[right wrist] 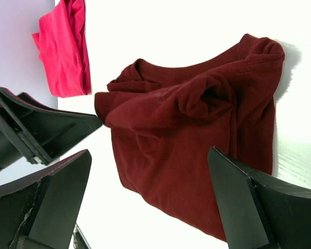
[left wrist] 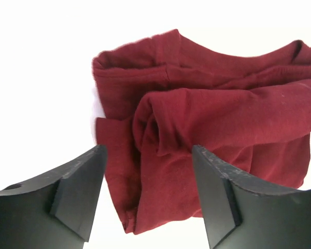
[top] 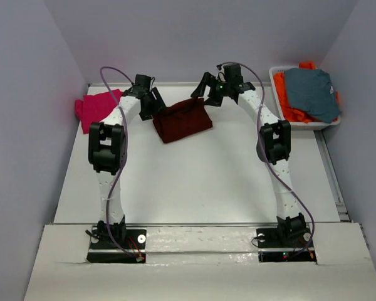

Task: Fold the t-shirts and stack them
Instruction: Fold the tshirt

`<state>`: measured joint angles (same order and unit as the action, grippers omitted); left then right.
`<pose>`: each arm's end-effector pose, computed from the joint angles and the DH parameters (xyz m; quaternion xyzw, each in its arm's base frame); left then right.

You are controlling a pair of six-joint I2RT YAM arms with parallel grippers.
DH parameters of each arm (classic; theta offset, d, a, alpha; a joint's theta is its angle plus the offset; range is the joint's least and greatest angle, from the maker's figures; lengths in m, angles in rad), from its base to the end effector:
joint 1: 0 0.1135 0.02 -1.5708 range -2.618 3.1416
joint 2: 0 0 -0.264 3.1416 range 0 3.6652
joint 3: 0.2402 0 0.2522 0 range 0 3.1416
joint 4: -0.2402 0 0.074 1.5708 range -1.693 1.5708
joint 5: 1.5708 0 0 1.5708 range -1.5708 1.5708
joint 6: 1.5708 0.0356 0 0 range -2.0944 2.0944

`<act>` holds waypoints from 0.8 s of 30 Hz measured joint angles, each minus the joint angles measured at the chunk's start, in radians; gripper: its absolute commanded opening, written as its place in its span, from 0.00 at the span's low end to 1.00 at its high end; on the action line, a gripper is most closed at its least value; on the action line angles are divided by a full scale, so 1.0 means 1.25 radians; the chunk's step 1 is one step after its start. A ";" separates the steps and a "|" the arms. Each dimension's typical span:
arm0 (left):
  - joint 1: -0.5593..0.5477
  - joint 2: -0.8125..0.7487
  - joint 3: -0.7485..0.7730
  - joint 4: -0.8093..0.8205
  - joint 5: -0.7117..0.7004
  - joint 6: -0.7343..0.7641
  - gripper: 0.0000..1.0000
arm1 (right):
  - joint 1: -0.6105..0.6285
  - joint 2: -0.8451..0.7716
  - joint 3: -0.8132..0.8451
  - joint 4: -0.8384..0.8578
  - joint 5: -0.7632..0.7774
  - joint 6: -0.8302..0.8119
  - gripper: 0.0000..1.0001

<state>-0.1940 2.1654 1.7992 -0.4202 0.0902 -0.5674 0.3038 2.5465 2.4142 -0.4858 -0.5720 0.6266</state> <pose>0.4855 -0.0987 0.2230 -0.1544 0.9103 -0.1806 0.3390 0.5420 0.1901 0.2284 0.0093 0.8623 0.4214 0.2807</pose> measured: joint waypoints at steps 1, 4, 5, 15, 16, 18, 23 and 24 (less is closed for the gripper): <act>0.000 -0.003 0.000 0.000 -0.009 -0.001 0.80 | 0.000 0.000 -0.002 0.000 0.000 -0.002 1.00; 0.000 -0.020 0.000 -0.001 -0.034 -0.001 0.79 | -0.002 -0.002 -0.023 0.000 -0.001 -0.006 1.00; 0.000 -0.027 0.000 -0.001 -0.042 0.001 0.79 | -0.002 -0.005 -0.035 0.000 -0.001 -0.008 0.99; -0.014 -0.050 0.082 -0.036 0.019 0.045 0.75 | -0.002 -0.040 -0.118 -0.027 -0.036 -0.006 0.59; -0.021 -0.050 0.091 -0.038 0.031 0.051 0.74 | -0.002 -0.047 -0.124 -0.030 -0.037 -0.008 0.52; -0.035 -0.050 0.093 -0.038 0.054 0.060 0.73 | -0.002 -0.060 -0.127 -0.038 -0.039 -0.007 0.46; -0.074 -0.017 0.110 -0.057 0.129 0.088 0.72 | -0.002 -0.092 -0.127 -0.054 -0.039 -0.004 0.48; -0.078 -0.006 0.119 -0.063 0.141 0.094 0.72 | -0.002 -0.096 -0.127 -0.055 -0.039 -0.004 0.52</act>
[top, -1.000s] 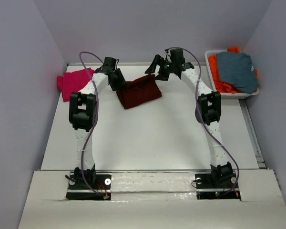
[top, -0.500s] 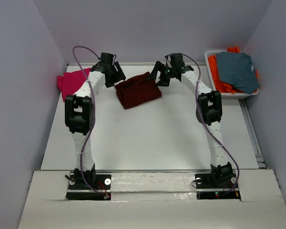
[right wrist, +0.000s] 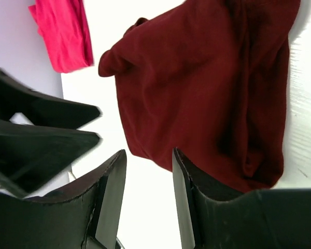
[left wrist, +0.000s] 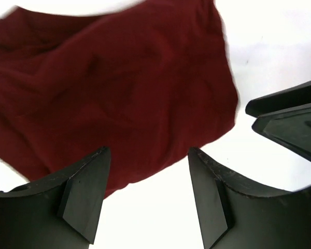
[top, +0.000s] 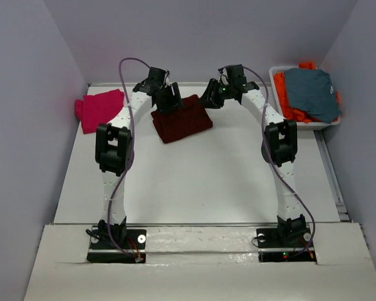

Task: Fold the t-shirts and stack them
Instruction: Fold the tshirt

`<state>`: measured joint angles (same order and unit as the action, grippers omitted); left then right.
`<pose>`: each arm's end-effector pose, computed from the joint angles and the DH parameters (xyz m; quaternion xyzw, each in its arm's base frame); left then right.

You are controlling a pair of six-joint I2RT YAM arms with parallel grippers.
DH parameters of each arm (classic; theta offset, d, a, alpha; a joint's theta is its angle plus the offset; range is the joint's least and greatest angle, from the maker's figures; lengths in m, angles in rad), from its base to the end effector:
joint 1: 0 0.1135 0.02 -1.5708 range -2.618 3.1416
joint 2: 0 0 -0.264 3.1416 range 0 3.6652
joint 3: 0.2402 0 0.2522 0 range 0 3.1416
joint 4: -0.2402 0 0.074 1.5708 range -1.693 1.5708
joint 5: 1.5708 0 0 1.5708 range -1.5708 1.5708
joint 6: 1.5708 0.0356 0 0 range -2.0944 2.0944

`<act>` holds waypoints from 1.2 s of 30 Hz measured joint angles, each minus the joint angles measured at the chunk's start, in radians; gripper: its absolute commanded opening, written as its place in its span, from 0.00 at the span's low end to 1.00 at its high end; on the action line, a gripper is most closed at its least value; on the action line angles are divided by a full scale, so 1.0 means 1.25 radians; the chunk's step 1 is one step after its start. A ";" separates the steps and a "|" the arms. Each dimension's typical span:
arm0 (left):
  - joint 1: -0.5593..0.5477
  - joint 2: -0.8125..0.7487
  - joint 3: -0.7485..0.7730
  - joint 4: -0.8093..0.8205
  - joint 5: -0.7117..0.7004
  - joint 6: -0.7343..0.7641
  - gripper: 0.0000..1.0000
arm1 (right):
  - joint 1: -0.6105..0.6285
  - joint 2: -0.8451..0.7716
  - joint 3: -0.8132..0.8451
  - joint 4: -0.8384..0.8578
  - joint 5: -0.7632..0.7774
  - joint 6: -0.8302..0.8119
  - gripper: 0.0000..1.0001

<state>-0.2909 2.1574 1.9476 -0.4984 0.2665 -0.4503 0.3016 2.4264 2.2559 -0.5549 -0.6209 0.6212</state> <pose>0.4768 -0.1525 0.2706 -0.0163 0.9019 -0.2626 0.3425 0.5170 0.1825 0.2359 0.0145 0.8773 0.4234 0.2257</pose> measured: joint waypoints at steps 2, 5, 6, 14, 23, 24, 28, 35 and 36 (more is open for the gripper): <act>-0.013 0.027 0.014 -0.009 0.023 0.010 0.71 | 0.000 -0.005 0.003 -0.009 0.000 0.000 0.66; -0.021 0.046 0.014 -0.022 0.047 0.018 0.71 | 0.000 0.002 0.018 -0.037 0.003 -0.004 0.75; -0.021 0.053 0.014 -0.024 0.056 0.020 0.71 | 0.000 0.005 0.024 -0.042 0.004 -0.005 0.74; -0.017 0.086 0.014 -0.039 0.074 0.028 0.71 | 0.000 0.018 0.031 -0.059 -0.007 -0.004 0.37; -0.017 0.095 0.027 -0.117 -0.036 0.017 0.67 | 0.000 0.037 0.024 -0.067 -0.058 0.004 0.27; -0.017 0.096 0.031 -0.132 -0.056 0.012 0.67 | 0.000 0.043 0.024 -0.072 -0.058 0.002 0.27; -0.017 0.123 0.059 -0.182 -0.112 -0.004 0.64 | 0.000 0.093 0.053 -0.105 -0.067 -0.008 0.25; -0.014 0.171 0.076 -0.208 -0.126 -0.024 0.64 | 0.000 0.143 0.005 -0.117 -0.092 -0.015 0.25; -0.014 0.171 0.076 -0.207 -0.125 -0.025 0.64 | 0.000 0.143 0.002 -0.117 -0.097 -0.016 0.25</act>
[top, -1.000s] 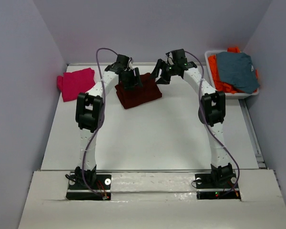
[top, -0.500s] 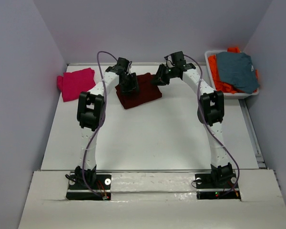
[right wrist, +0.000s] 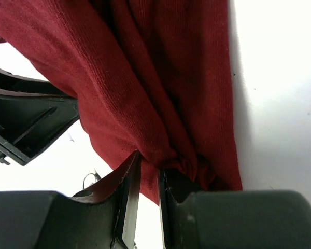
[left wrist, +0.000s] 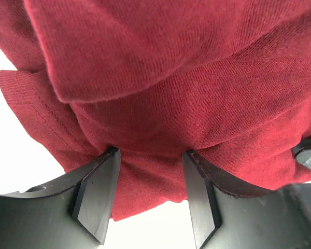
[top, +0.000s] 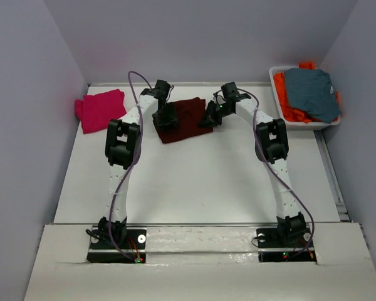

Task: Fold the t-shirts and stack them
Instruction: Fold the tshirt

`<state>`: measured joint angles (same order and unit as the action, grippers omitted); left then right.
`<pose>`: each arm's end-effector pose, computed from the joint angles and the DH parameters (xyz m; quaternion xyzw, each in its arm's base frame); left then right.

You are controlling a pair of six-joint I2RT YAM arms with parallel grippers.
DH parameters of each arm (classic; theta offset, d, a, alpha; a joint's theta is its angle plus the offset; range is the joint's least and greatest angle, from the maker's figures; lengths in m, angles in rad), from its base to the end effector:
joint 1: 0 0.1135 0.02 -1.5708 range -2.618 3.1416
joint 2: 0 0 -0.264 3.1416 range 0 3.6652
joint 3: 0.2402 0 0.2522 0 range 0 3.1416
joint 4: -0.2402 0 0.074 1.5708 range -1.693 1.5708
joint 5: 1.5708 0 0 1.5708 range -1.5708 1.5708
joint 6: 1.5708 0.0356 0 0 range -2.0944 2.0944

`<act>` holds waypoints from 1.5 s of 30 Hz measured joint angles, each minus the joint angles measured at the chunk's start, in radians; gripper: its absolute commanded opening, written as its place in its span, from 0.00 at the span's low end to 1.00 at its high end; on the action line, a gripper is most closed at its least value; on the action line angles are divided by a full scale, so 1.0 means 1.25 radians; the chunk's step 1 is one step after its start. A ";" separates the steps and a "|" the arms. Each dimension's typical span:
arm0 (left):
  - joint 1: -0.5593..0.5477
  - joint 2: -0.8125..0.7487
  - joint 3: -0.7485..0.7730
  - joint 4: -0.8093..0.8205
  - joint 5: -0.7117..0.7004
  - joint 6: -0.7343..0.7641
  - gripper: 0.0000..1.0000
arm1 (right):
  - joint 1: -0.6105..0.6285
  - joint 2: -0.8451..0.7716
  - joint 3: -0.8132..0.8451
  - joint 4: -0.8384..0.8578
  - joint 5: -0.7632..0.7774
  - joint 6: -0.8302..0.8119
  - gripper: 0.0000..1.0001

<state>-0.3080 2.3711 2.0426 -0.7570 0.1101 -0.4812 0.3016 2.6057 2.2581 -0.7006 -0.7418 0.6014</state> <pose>0.4864 -0.1588 0.1784 -0.0707 0.9667 -0.1415 0.2009 0.5159 0.1857 0.1344 0.0419 0.9043 0.4201 0.0639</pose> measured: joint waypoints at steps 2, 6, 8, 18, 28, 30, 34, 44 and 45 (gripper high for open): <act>0.000 0.000 0.000 -0.002 0.002 -0.001 0.63 | -0.001 0.000 -0.004 0.002 -0.007 -0.003 0.25; 0.000 -0.003 -0.008 0.003 0.004 0.000 0.63 | -0.003 -0.002 -0.017 0.008 -0.010 -0.009 0.25; 0.000 -0.016 -0.031 0.015 0.004 0.000 0.63 | -0.005 -0.014 -0.044 0.011 -0.011 -0.012 0.25; -0.053 -0.150 -0.253 0.025 0.034 0.001 0.63 | 0.004 -0.168 -0.304 0.012 0.001 -0.045 0.25; -0.115 -0.339 -0.526 -0.004 0.075 -0.001 0.63 | 0.063 -0.394 -0.612 -0.021 0.051 -0.071 0.25; -0.127 -0.392 -0.582 -0.013 0.081 -0.005 0.63 | 0.073 -0.451 -0.670 -0.035 0.063 -0.074 0.25; -0.152 -0.494 -0.659 -0.036 0.086 -0.015 0.63 | 0.074 -0.545 -0.743 -0.057 0.083 -0.078 0.25; -0.162 -0.536 -0.568 -0.049 0.060 -0.017 0.63 | 0.074 -0.568 -0.681 -0.074 0.091 -0.080 0.26; -0.162 -0.535 -0.565 -0.044 0.060 -0.017 0.63 | 0.074 -0.559 -0.655 -0.074 0.086 -0.080 0.26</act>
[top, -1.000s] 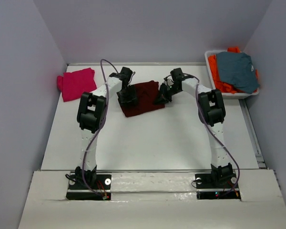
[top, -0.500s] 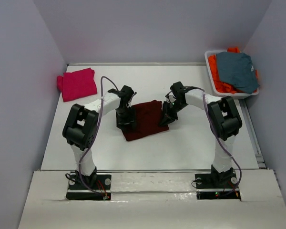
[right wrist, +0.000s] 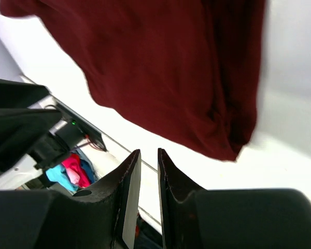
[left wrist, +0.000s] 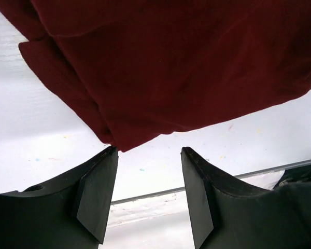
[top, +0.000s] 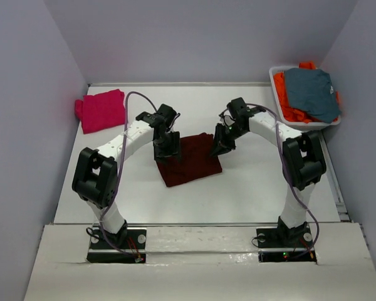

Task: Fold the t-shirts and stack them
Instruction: Fold the tshirt

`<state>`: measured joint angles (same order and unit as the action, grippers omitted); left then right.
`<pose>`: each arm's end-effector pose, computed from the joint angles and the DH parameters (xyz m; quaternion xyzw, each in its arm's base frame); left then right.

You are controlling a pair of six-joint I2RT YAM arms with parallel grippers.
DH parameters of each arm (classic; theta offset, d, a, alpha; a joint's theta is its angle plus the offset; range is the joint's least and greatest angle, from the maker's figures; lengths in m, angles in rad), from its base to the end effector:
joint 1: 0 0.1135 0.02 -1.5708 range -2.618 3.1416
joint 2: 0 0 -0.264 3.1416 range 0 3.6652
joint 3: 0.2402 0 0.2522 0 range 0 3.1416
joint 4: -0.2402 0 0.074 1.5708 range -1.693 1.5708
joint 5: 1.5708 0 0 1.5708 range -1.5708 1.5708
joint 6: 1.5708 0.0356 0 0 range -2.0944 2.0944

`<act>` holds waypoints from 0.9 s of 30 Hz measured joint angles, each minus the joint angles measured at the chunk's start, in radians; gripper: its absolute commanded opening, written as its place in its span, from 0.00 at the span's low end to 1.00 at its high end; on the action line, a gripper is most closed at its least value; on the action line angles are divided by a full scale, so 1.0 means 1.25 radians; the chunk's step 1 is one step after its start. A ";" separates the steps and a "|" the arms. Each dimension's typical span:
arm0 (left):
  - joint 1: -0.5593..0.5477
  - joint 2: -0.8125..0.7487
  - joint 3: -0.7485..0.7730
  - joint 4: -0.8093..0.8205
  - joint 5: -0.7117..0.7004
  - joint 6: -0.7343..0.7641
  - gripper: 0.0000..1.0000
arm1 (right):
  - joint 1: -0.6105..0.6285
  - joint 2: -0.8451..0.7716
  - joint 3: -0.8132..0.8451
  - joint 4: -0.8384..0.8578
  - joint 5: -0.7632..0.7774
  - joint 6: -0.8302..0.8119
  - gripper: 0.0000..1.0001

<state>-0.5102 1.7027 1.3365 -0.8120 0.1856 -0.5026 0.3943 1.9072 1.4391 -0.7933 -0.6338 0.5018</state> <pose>0.2993 -0.1750 0.2428 0.0218 0.9765 -0.1737 0.1257 0.3465 0.1670 0.2079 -0.0025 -0.9401 -0.3409 0.0014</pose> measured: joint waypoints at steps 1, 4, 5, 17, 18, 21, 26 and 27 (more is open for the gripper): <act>0.000 0.003 0.004 0.001 0.001 0.001 0.63 | 0.000 0.009 0.020 0.003 -0.003 0.000 0.25; -0.001 0.031 0.027 0.002 0.004 0.009 0.63 | 0.002 0.043 0.059 0.012 -0.016 0.001 0.25; -0.001 0.051 0.043 0.003 0.008 0.014 0.63 | 0.003 0.062 0.072 0.013 -0.022 0.001 0.25; -0.001 0.273 0.196 0.027 0.026 0.048 0.62 | 0.010 0.271 0.201 0.011 -0.063 -0.004 0.25; -0.001 0.279 0.203 0.027 0.025 0.048 0.62 | 0.010 0.287 0.223 0.011 -0.065 -0.007 0.25; 0.001 0.294 0.229 0.021 0.022 0.049 0.62 | 0.010 0.323 0.289 0.001 -0.069 -0.013 0.26; 0.019 0.296 0.263 0.021 0.016 0.049 0.62 | 0.010 0.365 0.377 -0.012 -0.075 -0.016 0.25; 0.023 0.296 0.264 0.021 0.015 0.049 0.62 | 0.010 0.377 0.396 -0.011 -0.078 -0.016 0.25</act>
<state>-0.4812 2.0724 1.6669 -0.7856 0.2043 -0.4419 0.4072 2.3779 1.9347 -0.8070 -0.7311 0.4816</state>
